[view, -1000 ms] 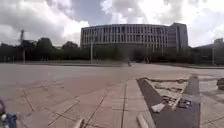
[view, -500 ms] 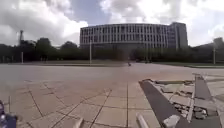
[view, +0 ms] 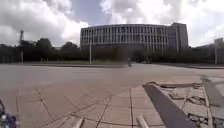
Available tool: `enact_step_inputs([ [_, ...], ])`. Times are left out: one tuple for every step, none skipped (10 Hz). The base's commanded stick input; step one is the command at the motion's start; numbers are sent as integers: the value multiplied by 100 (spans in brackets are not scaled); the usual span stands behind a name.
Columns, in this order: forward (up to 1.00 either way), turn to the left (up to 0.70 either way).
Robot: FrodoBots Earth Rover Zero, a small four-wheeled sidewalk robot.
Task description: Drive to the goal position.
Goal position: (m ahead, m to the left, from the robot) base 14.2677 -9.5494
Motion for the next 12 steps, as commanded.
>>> enact_step_inputs([
  [69, -6],
  [69, -24],
  [69, 0],
  [69, 0],
  [69, 0],
  [69, 0],
  [69, 0],
  [69, 0],
  [69, 0],
  [69, 0],
  [69, 0],
  [69, 0],
])
